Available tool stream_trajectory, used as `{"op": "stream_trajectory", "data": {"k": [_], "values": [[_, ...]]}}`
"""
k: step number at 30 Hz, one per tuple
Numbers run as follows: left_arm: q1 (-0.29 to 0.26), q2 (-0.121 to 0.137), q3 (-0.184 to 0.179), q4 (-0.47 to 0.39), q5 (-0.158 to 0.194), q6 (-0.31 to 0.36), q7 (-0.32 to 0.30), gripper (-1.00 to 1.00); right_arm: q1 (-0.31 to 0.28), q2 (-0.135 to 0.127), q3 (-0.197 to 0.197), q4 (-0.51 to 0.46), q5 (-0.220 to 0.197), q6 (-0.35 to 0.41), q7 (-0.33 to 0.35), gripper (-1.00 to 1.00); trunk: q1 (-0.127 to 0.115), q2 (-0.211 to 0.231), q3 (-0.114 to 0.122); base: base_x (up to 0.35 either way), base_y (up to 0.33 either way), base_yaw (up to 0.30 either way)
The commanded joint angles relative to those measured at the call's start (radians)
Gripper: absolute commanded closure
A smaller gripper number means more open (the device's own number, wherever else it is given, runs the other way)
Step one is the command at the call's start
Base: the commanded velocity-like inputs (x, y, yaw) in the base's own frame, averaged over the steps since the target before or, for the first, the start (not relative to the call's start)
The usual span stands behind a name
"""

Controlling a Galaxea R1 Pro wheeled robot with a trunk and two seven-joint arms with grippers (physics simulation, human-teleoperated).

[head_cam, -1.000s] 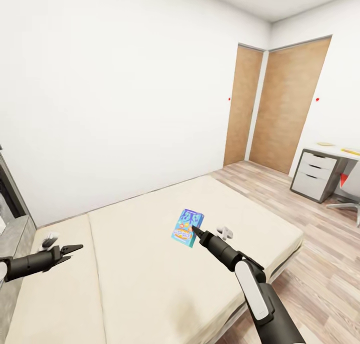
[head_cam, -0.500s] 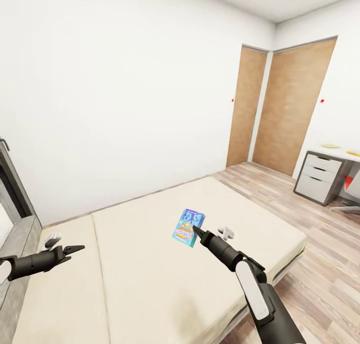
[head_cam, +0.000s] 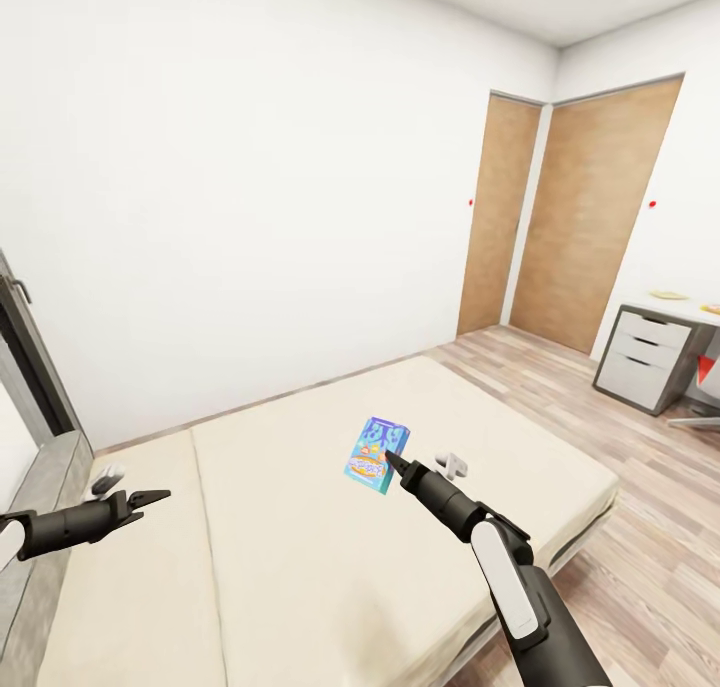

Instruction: Put all the toys in the child's room - the three board games (two on the bed and one on the table), the two jigsaw puzzles on the table, and the tennis ball on the table - inside the toy box on the table in the child's room.

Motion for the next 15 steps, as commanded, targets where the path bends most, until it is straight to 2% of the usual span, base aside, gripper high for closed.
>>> {"op": "stream_trajectory", "data": {"k": [1,11,15], "values": [[-0.001,0.001,-0.002,0.000,0.006,0.005,0.000,-1.00,-0.001,0.000,-0.001,0.000,-0.004,0.005,0.001,1.00,-0.004,0.006,0.002,0.000,0.000,0.011],[-0.001,0.001,-0.002,0.000,0.006,0.005,0.000,-1.00,0.000,0.001,-0.001,0.000,-0.004,0.005,0.001,1.00,-0.042,0.076,0.033,0.000,0.000,0.002],[-0.001,0.001,-0.002,0.000,0.006,0.005,0.000,-1.00,-0.001,0.002,-0.001,0.001,-0.003,0.005,0.001,1.00,-0.057,0.104,0.046,0.000,0.000,-0.081]]}}
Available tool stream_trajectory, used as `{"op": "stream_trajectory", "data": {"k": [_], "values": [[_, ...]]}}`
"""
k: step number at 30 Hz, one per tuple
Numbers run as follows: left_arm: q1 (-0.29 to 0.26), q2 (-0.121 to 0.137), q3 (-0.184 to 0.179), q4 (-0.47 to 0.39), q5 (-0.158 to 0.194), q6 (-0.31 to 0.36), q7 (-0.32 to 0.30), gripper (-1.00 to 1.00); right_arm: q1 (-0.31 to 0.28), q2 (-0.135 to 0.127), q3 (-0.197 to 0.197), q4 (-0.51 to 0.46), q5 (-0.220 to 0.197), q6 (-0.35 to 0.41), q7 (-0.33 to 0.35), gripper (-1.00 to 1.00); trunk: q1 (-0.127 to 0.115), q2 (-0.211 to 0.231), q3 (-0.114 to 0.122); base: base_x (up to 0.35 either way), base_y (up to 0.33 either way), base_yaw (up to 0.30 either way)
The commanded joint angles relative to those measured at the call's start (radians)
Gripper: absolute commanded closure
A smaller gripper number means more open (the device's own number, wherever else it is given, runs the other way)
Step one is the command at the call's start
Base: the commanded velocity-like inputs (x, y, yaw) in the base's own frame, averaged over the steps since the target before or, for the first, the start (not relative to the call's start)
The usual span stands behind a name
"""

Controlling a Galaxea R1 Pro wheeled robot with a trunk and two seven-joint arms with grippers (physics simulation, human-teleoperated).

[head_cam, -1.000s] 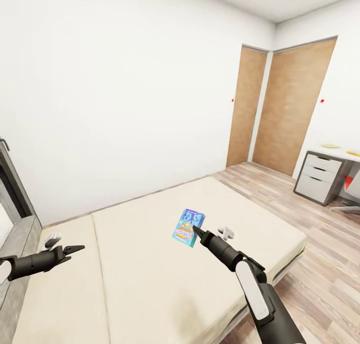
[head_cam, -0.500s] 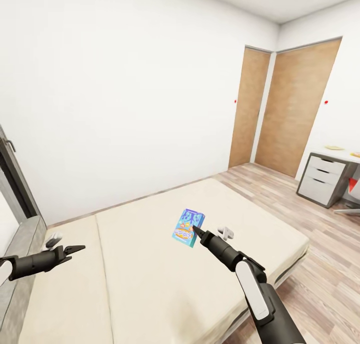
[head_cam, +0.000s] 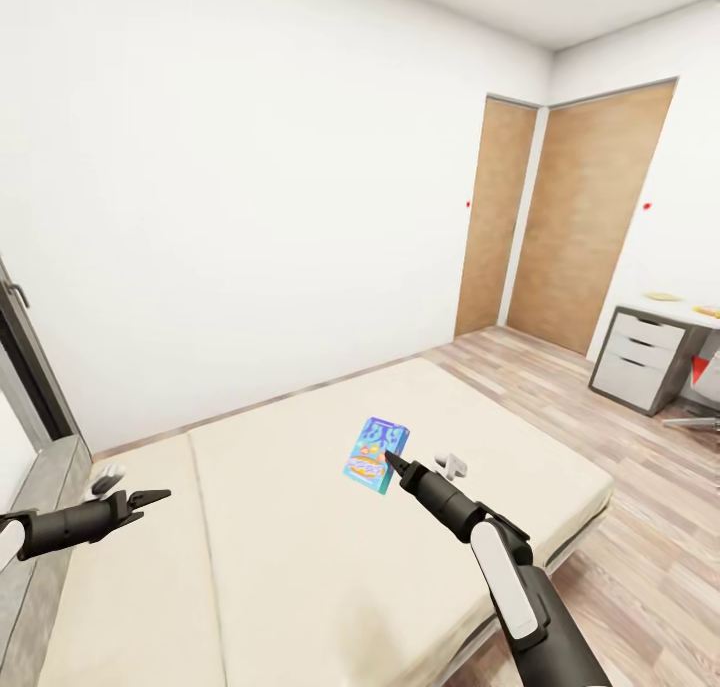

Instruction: Put all the toys in the child's room - the three board games (two on the bed and one on the table), the two jigsaw puzzles on the table, and the tennis ball on the table - inside the toy box on the table in the child's room.

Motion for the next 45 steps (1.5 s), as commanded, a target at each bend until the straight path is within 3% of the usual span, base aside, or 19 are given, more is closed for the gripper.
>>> {"op": "stream_trajectory", "data": {"k": [1,15,26,45], "values": [[-0.001,0.001,-0.002,0.000,0.006,0.005,0.000,-1.00,-0.001,0.001,-0.001,0.000,-0.004,0.005,0.000,1.00,0.000,-0.001,-0.001,0.000,0.000,-0.194],[-0.001,0.001,0.000,0.000,0.006,0.004,-0.002,-1.00,-0.001,0.001,0.003,-0.002,-0.002,0.004,-0.009,1.00,0.000,-0.001,0.000,0.034,-0.026,-0.066],[-0.001,0.001,0.000,0.000,0.006,0.002,-0.005,-1.00,-0.001,0.001,0.002,-0.001,-0.002,0.004,-0.007,1.00,0.000,-0.001,0.000,0.034,-0.033,0.108],[-0.001,0.002,0.000,-0.008,0.006,0.002,-0.004,-1.00,-0.001,0.001,0.007,-0.002,-0.002,0.004,-0.008,1.00,0.000,-0.001,0.000,0.000,-0.014,-0.015]]}}
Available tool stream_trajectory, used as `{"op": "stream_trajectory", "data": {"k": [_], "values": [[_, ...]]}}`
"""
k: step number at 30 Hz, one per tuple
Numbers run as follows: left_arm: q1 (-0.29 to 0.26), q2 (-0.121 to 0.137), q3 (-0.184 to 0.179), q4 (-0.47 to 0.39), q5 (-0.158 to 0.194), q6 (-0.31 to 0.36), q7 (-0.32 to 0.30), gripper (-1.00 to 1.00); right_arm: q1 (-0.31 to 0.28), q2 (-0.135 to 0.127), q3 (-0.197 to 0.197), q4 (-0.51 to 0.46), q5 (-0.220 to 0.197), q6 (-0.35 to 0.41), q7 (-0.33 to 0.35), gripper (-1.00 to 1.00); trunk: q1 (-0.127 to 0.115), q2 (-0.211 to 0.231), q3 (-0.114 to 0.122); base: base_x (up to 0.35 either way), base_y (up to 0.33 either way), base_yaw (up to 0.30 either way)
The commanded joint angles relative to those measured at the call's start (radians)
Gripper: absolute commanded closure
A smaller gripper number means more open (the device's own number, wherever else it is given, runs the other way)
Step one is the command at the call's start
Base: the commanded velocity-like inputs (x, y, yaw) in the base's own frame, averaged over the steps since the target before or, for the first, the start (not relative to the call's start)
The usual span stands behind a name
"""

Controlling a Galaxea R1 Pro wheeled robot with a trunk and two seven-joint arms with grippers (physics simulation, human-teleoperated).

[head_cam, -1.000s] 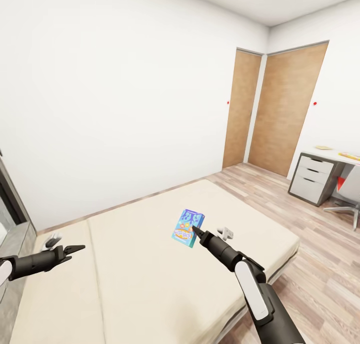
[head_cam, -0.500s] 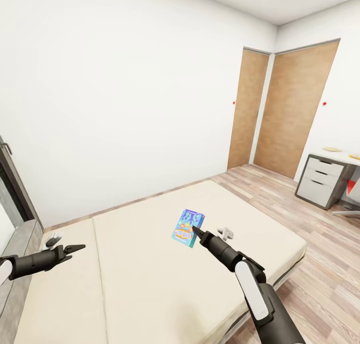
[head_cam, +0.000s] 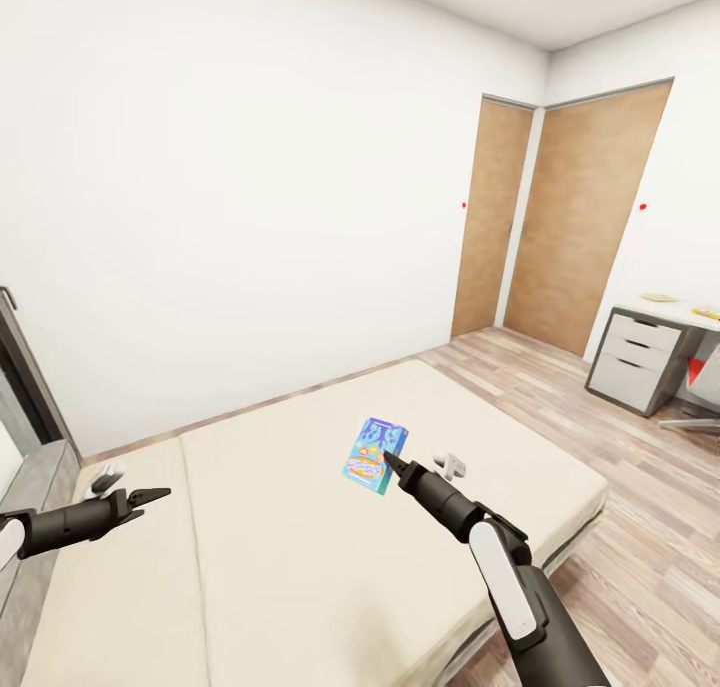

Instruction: Put all the toys in the child's room - the three board games (two on the bed and one on the table), the two jigsaw puzzles on the table, and the tennis ball on the table - inside the toy box on the table in the child's room.

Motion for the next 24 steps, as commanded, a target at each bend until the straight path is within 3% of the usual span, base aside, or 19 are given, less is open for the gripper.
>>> {"op": "stream_trajectory", "data": {"k": [1,24], "values": [[-0.001,0.001,-0.002,0.000,0.006,0.006,0.000,-1.00,0.000,0.001,-0.001,-0.001,-0.005,0.005,0.000,1.00,0.000,-0.001,-0.001,0.000,-0.018,-0.013],[-0.001,0.000,-0.001,0.000,0.006,0.006,-0.003,-1.00,0.000,0.001,0.001,-0.001,-0.005,0.005,0.001,1.00,0.000,-0.001,0.001,0.036,-0.030,0.063]]}}
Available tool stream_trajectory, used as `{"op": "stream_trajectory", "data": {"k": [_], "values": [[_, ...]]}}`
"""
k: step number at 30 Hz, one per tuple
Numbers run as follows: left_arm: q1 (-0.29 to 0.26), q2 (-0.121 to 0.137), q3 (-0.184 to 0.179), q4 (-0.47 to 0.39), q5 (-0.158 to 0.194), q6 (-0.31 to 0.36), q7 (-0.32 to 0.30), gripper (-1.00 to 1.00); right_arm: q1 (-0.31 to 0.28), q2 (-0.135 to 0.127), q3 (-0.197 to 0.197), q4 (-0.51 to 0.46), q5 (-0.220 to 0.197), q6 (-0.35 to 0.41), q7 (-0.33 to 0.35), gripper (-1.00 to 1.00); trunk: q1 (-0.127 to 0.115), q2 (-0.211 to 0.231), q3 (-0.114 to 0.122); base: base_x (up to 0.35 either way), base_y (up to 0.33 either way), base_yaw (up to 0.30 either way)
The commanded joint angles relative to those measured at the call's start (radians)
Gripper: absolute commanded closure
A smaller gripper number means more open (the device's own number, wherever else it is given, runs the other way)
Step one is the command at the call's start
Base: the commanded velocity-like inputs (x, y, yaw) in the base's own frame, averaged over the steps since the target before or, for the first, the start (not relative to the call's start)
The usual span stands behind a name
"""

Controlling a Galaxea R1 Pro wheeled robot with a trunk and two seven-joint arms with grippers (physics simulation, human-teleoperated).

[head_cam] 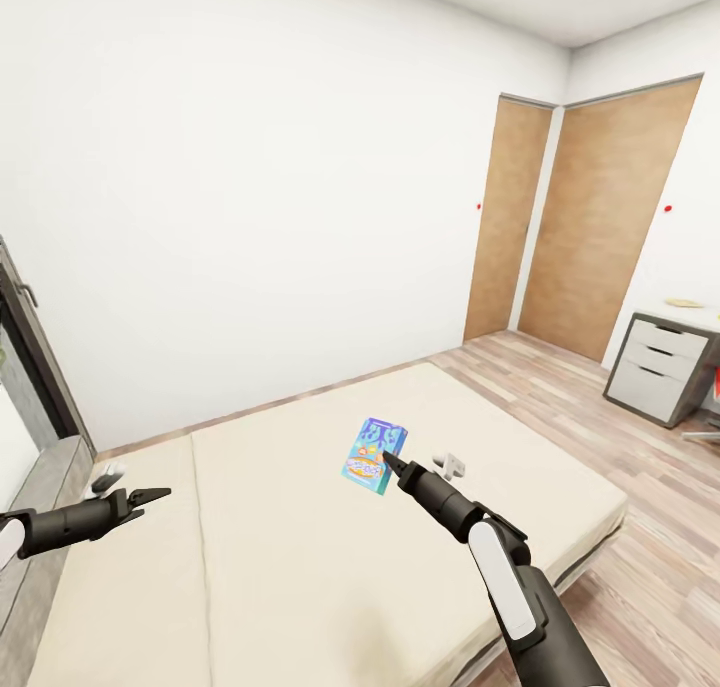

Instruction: Put all the toys in the child's room - the three board games (two on the bed and one on the table), the two jigsaw puzzles on the table, and the tennis ball on the table - inside the toy box on the table in the child's room.

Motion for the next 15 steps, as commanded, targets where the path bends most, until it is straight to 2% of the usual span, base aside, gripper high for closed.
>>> {"op": "stream_trajectory", "data": {"k": [1,7,15], "values": [[-0.001,0.001,-0.002,0.000,0.005,0.005,-0.001,-1.00,-0.001,0.000,-0.001,-0.001,-0.005,0.005,0.001,1.00,0.000,-0.001,-0.001,0.011,-0.010,0.065],[-0.001,0.001,-0.002,0.000,0.005,0.005,-0.006,-1.00,-0.001,0.000,-0.001,-0.001,-0.005,0.005,0.000,1.00,0.000,-0.001,-0.001,0.004,-0.003,0.147],[-0.001,0.001,-0.002,0.000,0.005,0.005,-0.007,-1.00,-0.001,0.000,0.000,-0.001,-0.005,0.005,0.001,1.00,0.000,-0.001,0.004,0.000,0.000,0.244]]}}
